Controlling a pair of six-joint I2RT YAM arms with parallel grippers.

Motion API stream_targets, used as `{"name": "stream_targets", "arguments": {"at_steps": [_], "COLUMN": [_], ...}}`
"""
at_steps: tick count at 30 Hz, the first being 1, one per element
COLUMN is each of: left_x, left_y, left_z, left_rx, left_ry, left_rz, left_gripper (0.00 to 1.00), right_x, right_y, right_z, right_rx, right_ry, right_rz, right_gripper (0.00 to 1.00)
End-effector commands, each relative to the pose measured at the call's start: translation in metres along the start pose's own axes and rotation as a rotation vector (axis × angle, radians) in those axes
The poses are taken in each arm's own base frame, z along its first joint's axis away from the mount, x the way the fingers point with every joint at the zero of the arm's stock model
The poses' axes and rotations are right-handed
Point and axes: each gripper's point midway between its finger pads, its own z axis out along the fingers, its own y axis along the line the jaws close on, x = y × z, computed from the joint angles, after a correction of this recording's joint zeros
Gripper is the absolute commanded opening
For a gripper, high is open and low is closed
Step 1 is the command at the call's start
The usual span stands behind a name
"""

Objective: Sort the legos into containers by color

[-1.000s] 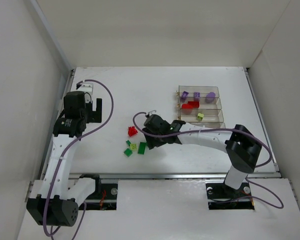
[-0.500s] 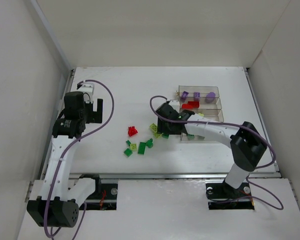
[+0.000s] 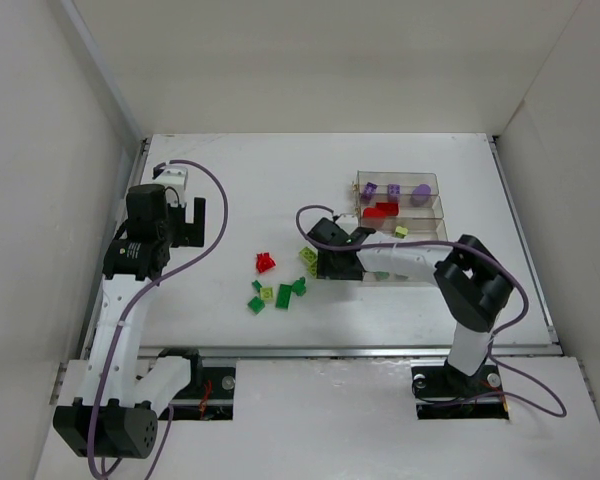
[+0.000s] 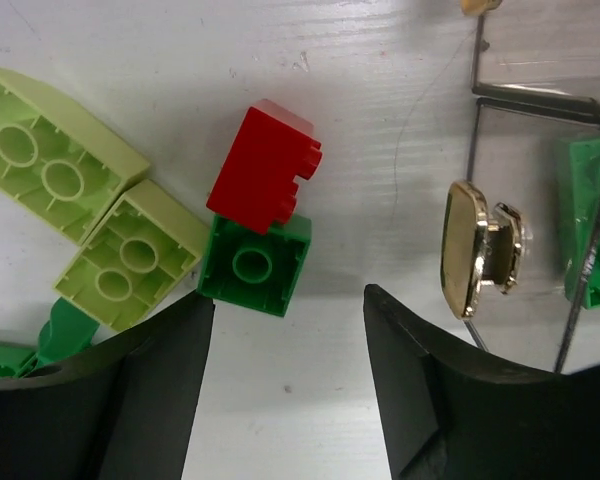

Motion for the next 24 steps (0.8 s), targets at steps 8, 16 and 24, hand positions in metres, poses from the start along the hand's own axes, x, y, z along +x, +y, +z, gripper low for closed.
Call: {"name": "stream_targets", "arguments": {"at_steps": [8, 16, 24], "left_x": [-0.007, -0.006, -0.006], "left_y": [-0.002, -0.002, -0.002], "left_z": [-0.004, -0.002, -0.002], "left_rx": [0.012, 0.013, 0.013], "left_ry": [-0.036, -0.027, -0.027], "left_rz": [0.002, 0.003, 0.003], "left_gripper": [0.97, 0.97, 0.97], "right_x": [-0.014, -0.015, -0.028], "right_y": [0.027, 0.026, 0.039], "right_z": [0.025, 0.027, -0.008], "right_rx": [-0.032, -0.015, -0.102], "right_ry": [-0.034, -0.032, -0.085], "right_rz": [-0.016, -0.031, -0.122], "right_gripper": [0.67, 0.39, 0.0]}}
